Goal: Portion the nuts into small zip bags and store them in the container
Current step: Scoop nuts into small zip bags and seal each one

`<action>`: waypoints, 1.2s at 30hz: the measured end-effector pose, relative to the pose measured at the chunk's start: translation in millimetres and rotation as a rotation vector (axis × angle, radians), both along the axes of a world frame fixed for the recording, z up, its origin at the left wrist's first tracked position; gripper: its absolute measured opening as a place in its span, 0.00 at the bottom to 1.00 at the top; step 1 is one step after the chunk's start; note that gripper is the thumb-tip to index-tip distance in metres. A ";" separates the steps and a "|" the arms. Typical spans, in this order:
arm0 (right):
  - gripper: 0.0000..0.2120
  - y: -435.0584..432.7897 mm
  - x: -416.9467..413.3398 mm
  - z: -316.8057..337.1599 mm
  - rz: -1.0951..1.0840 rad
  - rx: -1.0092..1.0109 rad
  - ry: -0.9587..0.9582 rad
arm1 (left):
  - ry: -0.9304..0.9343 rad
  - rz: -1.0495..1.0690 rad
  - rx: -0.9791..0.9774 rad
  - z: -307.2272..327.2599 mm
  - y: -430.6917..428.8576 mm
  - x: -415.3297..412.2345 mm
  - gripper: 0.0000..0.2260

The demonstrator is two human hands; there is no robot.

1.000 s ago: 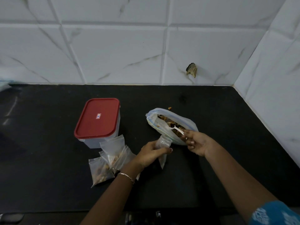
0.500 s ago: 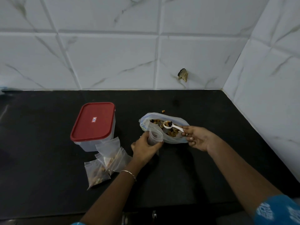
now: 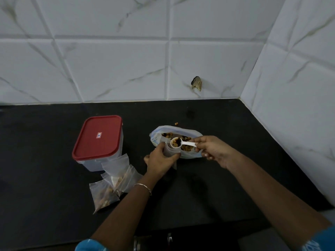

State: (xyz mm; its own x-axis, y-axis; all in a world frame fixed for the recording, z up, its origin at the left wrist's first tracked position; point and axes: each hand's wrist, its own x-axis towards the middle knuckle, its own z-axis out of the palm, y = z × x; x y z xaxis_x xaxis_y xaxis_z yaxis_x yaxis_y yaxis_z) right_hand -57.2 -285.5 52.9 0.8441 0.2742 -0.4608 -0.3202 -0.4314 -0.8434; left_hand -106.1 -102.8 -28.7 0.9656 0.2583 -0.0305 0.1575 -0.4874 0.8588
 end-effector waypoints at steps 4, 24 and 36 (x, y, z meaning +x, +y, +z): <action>0.13 10.2 -15.8 -1.5 0.086 -0.128 -0.258 | 0.004 0.002 -0.049 -3.5 0.1 -0.5 0.20; 0.12 4.6 -42.2 -13.1 0.290 -0.660 -1.395 | -0.039 0.041 -0.094 1.5 -6.7 -2.4 0.17; 0.14 -32.4 -11.7 -43.5 0.135 -0.615 -0.980 | -0.058 -0.034 0.151 0.2 -9.9 2.0 0.18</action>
